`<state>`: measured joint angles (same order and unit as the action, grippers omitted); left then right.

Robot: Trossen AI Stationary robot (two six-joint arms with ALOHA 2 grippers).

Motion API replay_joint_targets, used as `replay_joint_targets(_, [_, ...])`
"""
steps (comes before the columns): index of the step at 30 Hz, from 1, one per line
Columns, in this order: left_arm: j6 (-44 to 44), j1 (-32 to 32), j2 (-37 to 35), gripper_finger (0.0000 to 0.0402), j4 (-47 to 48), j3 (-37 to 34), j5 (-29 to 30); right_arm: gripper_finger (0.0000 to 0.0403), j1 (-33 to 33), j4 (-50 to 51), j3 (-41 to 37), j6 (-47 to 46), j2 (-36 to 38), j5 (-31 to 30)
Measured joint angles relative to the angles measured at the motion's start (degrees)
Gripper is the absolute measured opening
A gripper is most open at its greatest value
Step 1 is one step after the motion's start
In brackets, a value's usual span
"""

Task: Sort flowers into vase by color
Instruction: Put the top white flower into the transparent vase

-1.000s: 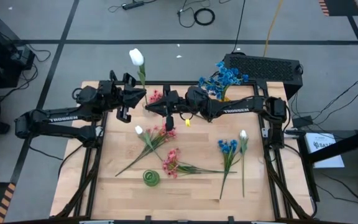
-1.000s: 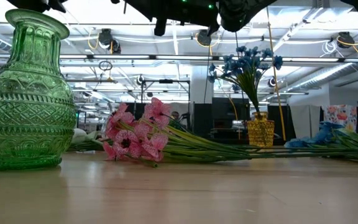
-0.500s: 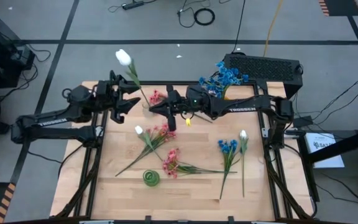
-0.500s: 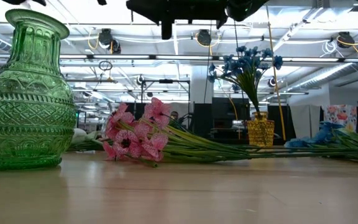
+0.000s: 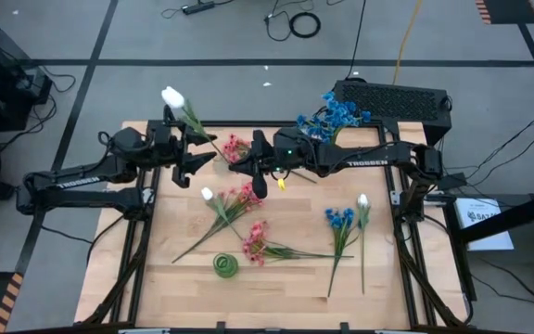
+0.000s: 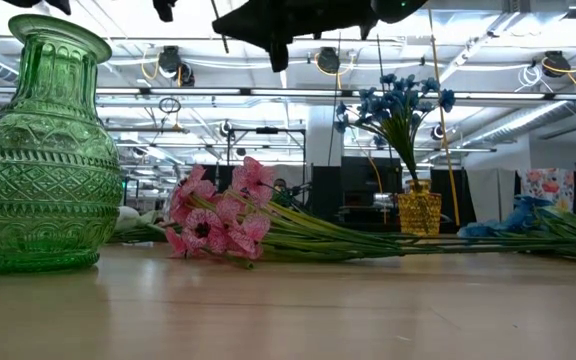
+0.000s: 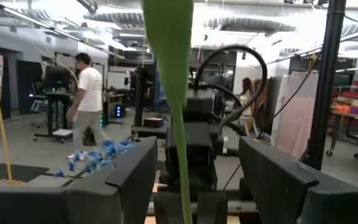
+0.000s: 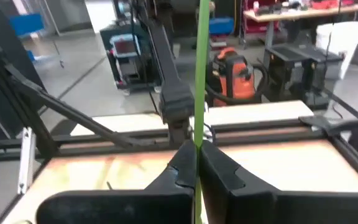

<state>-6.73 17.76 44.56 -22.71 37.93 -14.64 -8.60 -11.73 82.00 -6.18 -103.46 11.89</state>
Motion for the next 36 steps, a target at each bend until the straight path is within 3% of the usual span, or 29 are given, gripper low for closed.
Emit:
replay_joint_targets(4, [0.0,0.0,-0.1,0.0231,1.4,0.0,0.0,0.0000,0.2,0.8,0.0,-0.1,0.0,-0.1])
replay_joint_targets(8, [0.2,0.1,-0.1,0.0204,2.8,0.0,0.0,0.0000,0.2,0.7,0.0,-0.1,0.0,-0.1])
replay_joint_targets(14, [1.1,1.0,-0.1,0.0132,2.9,0.0,0.0,0.0000,0.2,0.9,0.0,-0.1,0.0,-0.1])
replay_joint_targets(21, [1.0,2.6,-0.1,0.0016,2.9,0.0,-0.3,0.0000,0.2,0.9,0.0,-0.5,0.0,-0.3])
replay_joint_targets(23, [0.6,2.8,-0.3,0.0011,2.8,0.0,-0.3,0.0005,0.1,0.9,0.0,-1.5,0.0,-0.8])
replay_joint_targets(26, [0.6,2.9,-0.4,0.0013,2.9,0.0,-0.9,0.0034,-0.1,1.7,0.0,-3.5,0.0,-1.4])
replay_joint_targets(31, [1.7,3.1,-1.6,0.0006,4.7,0.1,-1.2,0.0119,-1.2,11.8,-0.1,-1.9,4.3,-1.7])
replay_joint_targets(36, [4.5,4.6,-2.9,0.0006,10.4,0.1,3.0,0.0200,-1.5,25.0,0.0,-0.2,10.4,-5.8])
